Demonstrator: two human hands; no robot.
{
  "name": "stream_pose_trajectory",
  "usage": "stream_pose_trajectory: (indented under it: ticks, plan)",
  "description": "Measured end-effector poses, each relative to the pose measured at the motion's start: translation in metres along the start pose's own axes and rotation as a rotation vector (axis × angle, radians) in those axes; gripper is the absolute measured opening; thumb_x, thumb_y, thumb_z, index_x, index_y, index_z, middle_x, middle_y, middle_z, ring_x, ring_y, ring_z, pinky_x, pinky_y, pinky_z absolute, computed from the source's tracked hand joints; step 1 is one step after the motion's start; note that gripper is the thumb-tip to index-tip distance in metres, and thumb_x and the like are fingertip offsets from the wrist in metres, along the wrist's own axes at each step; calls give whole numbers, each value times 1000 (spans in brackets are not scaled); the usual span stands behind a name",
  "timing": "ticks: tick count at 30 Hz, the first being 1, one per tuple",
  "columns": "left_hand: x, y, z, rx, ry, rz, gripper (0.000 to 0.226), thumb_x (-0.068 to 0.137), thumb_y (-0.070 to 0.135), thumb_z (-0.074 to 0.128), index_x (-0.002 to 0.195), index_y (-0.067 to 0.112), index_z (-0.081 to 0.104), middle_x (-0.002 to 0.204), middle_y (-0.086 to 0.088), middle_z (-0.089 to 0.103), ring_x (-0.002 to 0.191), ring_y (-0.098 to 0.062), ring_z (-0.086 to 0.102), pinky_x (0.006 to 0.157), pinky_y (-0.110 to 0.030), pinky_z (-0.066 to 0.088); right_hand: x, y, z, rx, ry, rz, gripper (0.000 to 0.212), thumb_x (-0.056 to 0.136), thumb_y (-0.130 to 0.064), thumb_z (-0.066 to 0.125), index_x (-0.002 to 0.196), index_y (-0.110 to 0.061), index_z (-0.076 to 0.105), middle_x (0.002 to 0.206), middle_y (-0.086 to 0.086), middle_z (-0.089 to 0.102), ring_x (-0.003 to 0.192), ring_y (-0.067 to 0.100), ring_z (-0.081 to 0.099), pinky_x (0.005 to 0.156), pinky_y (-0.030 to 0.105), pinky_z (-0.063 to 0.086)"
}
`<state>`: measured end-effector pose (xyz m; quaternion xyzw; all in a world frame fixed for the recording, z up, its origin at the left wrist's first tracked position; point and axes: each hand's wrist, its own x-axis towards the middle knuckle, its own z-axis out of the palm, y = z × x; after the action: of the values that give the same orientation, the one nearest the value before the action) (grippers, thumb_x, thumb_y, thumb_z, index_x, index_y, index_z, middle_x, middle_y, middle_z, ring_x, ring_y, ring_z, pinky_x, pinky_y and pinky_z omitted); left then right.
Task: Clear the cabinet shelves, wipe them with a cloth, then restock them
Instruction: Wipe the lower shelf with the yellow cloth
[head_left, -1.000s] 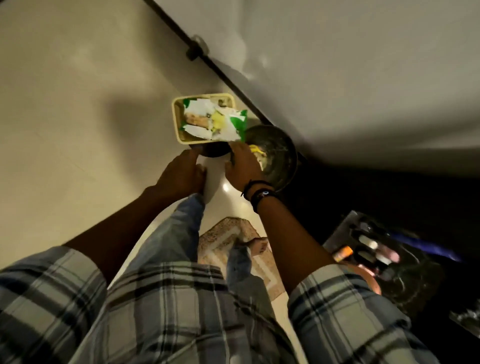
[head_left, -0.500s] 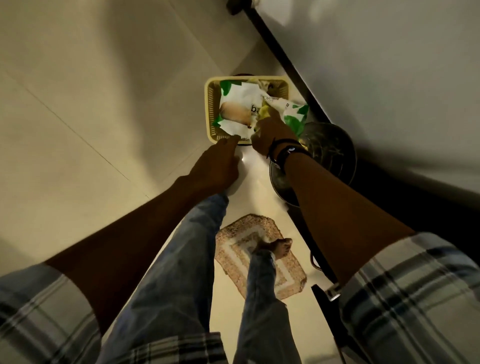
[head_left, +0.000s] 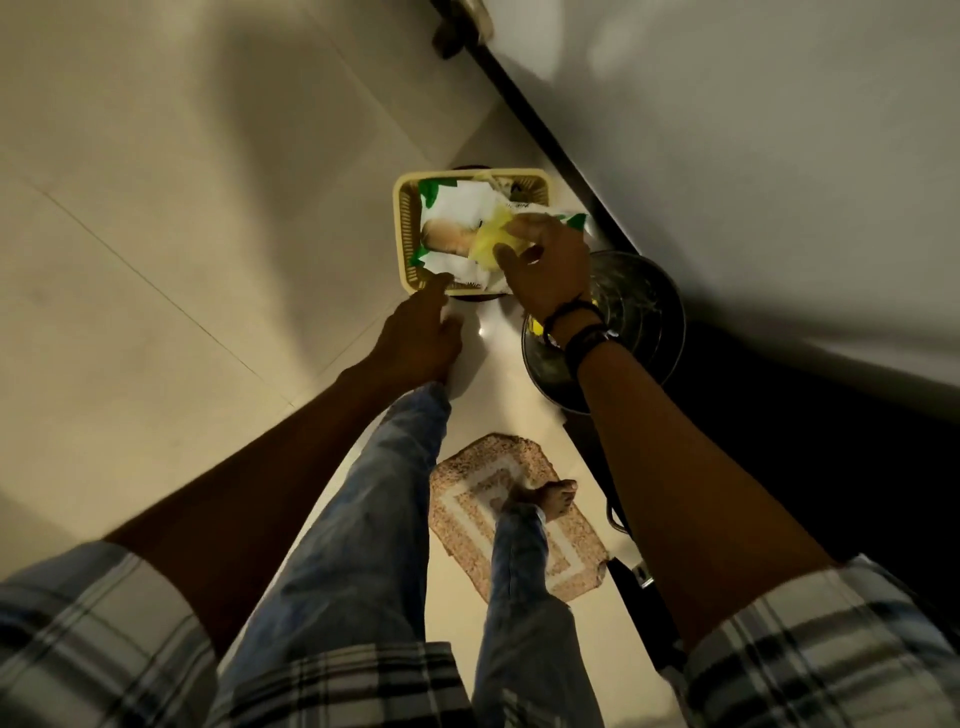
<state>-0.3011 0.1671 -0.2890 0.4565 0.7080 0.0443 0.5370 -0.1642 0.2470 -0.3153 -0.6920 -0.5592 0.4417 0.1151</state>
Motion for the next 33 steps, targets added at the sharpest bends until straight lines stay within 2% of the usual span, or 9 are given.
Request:
stream_pose_trajectory:
  ticks: [6,10,17,20,22,24,27,30,33]
  plan:
    - [-39,32,-14,-234,104,39,53,88,29,55,136,12,41,132,-10,54,118,-24,54,99,-38,47,-56,-20,-45,403,-22,154,20,81,-2,69,100,0,72,108,16,70,105,24,65,98,37,51]
    - [-89,66,-17,-387,132,50,44,87,19,64,128,10,52,121,-7,60,108,-18,58,85,-27,52,-120,-32,-88,650,17,241,22,83,0,66,104,5,68,102,16,69,87,17,66,82,25,56]
    - [-224,128,24,-687,108,146,14,83,4,66,97,7,63,80,-6,68,72,-14,68,77,-35,56,-256,-34,-173,801,49,164,30,83,8,64,113,6,63,100,13,69,75,10,65,62,19,57]
    - [-275,146,55,-811,61,165,22,87,6,60,108,-2,59,84,-8,66,76,-15,68,80,-36,57,-307,-15,-202,821,38,99,44,80,12,65,122,4,55,73,-11,67,70,4,64,68,29,59]
    - [-304,154,76,-865,-10,163,20,90,12,57,107,2,59,92,-11,67,88,-26,67,85,-43,57,-336,3,-218,747,79,47,53,77,12,68,126,1,52,57,-17,58,61,-6,59,69,22,56]
    - [-328,160,96,-841,-75,214,14,90,14,58,102,7,61,93,-8,69,90,-27,68,82,-41,58,-363,20,-232,688,108,32,58,76,8,71,129,-3,50,70,-11,60,65,-6,60,67,16,55]
    - [-354,164,129,-695,-64,330,25,84,-2,62,109,1,60,97,-13,69,88,-25,69,75,-34,59,-401,49,-249,697,93,32,53,78,3,72,127,-7,53,104,16,66,89,18,65,73,30,59]
    - [-367,166,157,-546,-36,403,28,78,-9,65,98,10,65,96,-15,67,94,-32,67,80,-41,58,-429,81,-261,727,70,-17,40,82,7,64,120,-5,60,111,17,64,92,21,63,67,23,58]
    - [-375,172,181,-426,-46,486,26,76,-1,70,90,21,69,96,-11,70,94,-27,68,83,-42,57,-450,112,-267,700,122,-57,30,82,0,63,111,-7,68,108,11,70,96,25,68,82,37,58]
